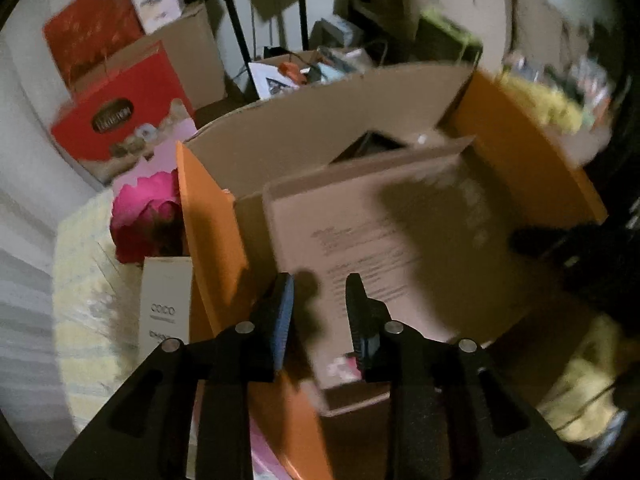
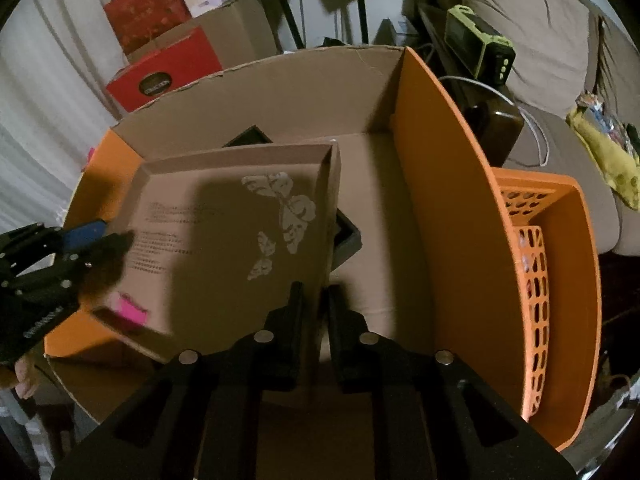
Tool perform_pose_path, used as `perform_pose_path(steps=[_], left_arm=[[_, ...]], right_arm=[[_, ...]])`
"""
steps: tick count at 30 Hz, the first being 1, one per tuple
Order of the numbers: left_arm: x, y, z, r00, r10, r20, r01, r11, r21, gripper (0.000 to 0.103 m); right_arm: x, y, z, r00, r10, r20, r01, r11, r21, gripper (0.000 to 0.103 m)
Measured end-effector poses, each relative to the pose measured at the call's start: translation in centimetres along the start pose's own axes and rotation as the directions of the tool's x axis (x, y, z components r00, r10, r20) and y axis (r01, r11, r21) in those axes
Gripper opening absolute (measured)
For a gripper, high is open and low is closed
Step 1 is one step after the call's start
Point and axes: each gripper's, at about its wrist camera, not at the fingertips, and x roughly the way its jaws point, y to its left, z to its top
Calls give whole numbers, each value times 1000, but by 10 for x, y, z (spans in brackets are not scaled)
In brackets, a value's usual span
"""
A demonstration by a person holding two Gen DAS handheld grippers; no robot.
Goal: Organize objects
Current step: 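Lower the cardboard tray into the orange box and open the left tool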
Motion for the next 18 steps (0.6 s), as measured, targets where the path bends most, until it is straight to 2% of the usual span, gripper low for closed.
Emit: perform_pose_path(steps=[1,3,7,9,11,13,18], left_arm=[[-9,8,2,999,-48,17,48,998,-43,35],[-25,20,6,993,-98,61,104,990,-92,42],[-50,30,9,989,-108,99,117,990,-85,42],[-57,32,9,989,-105,108,114,990,-80,42],[-64,36,7,989,-92,118,101,992,-74,47],[-71,42,3,989,-72,132,82,994,-71,59],[-74,57,-10,992,6,126,2,998,-61,68]], right_arm=[[-1,1,0,1000,7,5,-7,1000,1,8],[-1,4,1,1000,8,7,-8,1000,-3,8],[1,14,1,1000,3,-4,-3,1000,-21,8],[1,19,0,1000,-27,-1,27,999,-42,8],[2,19,0,999,-39,2,39,998,-55,8],[2,17,-1,999,-32,1,32,998,-50,8],[-17,14,2,999,5,42,-5,1000,-8,12]])
